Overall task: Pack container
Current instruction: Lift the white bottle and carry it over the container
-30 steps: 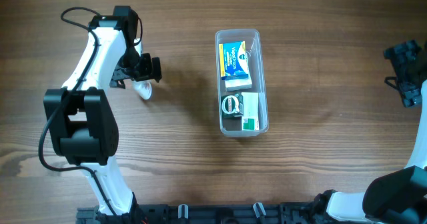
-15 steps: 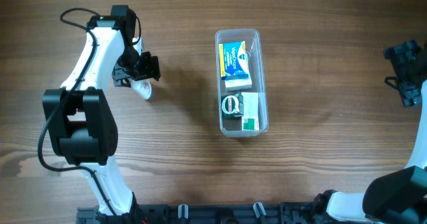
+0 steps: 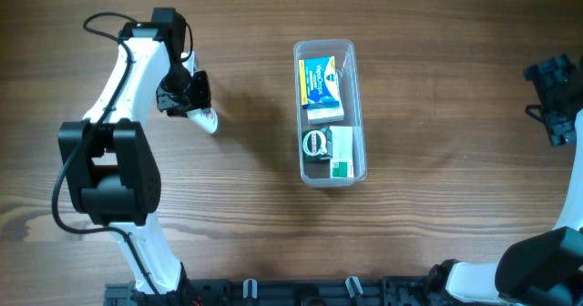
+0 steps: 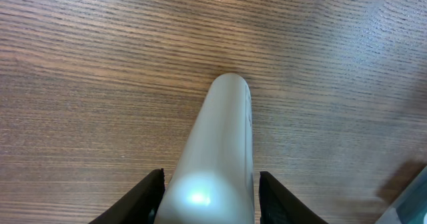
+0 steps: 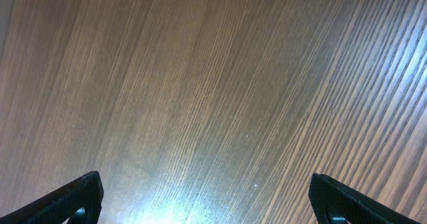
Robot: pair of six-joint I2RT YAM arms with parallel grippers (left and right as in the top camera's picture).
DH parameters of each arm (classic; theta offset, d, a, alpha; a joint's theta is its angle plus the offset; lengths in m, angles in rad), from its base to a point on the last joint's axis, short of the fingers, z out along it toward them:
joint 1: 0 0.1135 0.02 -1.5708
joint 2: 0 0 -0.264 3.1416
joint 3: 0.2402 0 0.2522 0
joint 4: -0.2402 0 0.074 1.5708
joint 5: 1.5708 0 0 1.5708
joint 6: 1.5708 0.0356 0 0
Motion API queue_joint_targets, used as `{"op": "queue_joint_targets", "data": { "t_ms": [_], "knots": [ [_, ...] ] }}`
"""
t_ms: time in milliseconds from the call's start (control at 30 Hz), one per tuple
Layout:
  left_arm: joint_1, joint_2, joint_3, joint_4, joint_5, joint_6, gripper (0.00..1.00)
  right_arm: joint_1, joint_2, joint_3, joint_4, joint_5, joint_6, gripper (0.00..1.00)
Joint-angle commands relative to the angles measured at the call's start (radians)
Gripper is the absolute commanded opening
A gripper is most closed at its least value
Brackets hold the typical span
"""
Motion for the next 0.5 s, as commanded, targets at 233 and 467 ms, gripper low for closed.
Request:
{"op": "queue_joint_targets", "data": {
  "t_ms": [233, 467],
  "knots": [
    [0.002, -0.021, 0.013, -0.008, 0.039, 0.000, 0.39, 0.002, 0.009, 0.003, 0.002, -0.002, 0.021, 1.00],
    [0.002, -0.062, 0.014, -0.017, 0.054, 0.000, 0.38, 0.002, 0.009, 0.003, 0.003, -0.002, 0.021, 1.00]
  ]
}}
